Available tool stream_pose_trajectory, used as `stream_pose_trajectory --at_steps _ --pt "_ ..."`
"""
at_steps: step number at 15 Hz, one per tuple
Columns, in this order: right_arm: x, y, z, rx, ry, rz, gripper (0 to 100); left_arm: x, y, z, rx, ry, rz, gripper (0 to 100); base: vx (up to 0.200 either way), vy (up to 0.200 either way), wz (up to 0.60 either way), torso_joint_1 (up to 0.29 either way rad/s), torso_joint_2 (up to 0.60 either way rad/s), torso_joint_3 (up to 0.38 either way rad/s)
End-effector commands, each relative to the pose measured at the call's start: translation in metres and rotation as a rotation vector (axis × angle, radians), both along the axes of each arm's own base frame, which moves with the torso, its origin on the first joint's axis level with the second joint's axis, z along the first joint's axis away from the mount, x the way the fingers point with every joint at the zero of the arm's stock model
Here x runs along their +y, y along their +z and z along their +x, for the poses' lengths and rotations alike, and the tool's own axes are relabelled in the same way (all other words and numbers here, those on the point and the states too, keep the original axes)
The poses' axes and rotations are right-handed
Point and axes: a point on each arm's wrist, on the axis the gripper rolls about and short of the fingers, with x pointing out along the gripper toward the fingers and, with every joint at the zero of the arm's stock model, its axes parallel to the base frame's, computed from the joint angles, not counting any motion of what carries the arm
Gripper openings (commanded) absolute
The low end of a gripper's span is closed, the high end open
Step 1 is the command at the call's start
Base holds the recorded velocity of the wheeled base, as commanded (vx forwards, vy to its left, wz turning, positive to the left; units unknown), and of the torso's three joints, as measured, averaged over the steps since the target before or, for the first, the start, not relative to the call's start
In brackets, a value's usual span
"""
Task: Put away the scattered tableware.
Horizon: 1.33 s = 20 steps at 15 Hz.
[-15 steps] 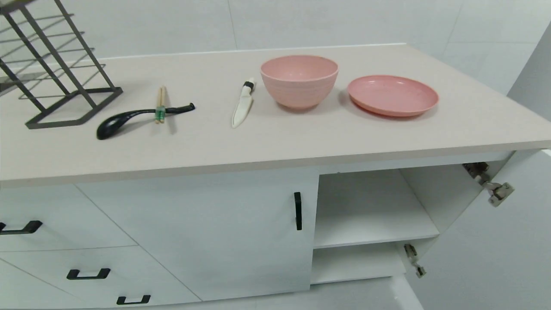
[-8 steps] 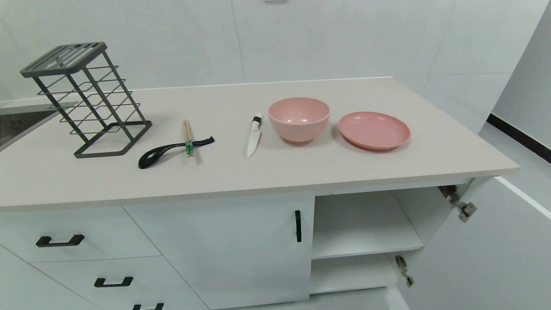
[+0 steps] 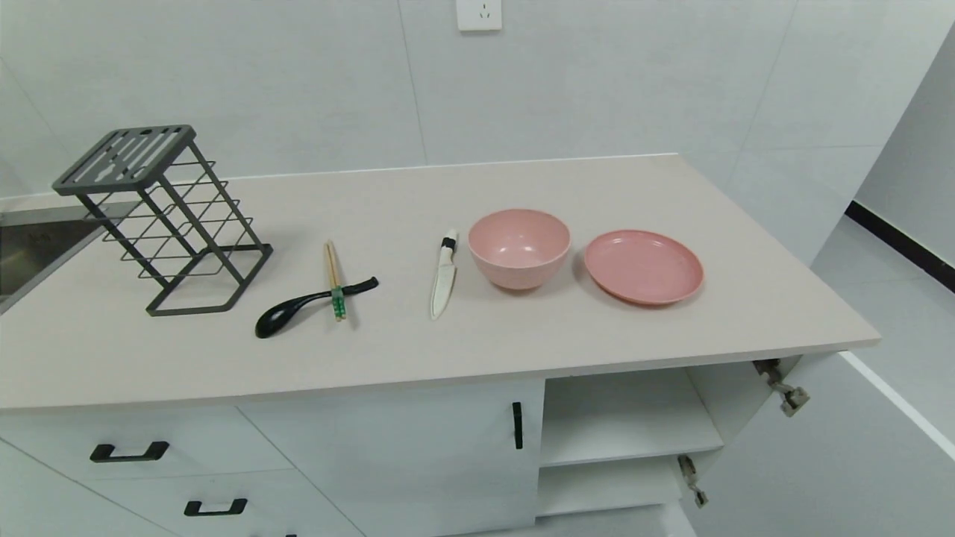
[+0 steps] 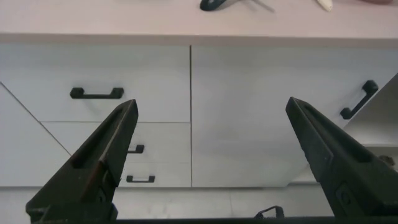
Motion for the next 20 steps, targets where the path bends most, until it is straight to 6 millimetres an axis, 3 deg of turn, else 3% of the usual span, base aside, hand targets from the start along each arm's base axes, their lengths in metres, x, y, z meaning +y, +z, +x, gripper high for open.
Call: stream_pose_trajectory --at_steps 1,13,20 --pt "0.0000 0.0000 0.0001 0.001 -0.001 0.000 100 0.0000 0.0000 0.0002 0.001 0.001 0.000 100 0.000 0.000 0.00 0.286 -0.52 -0.246" --pt "0.0000 0.0000 0.0001 0.001 0.000 0.001 100 0.0000 0.0000 0.0002 0.001 0.001 -0.002 100 0.000 0.000 0.00 0.287 -0.55 -0.272" --pt "0.0000 0.0000 0.0001 0.001 0.002 0.001 100 0.0000 0.0000 0.0002 0.001 0.001 -0.002 100 0.057 0.000 0.00 0.039 -0.07 -0.037"
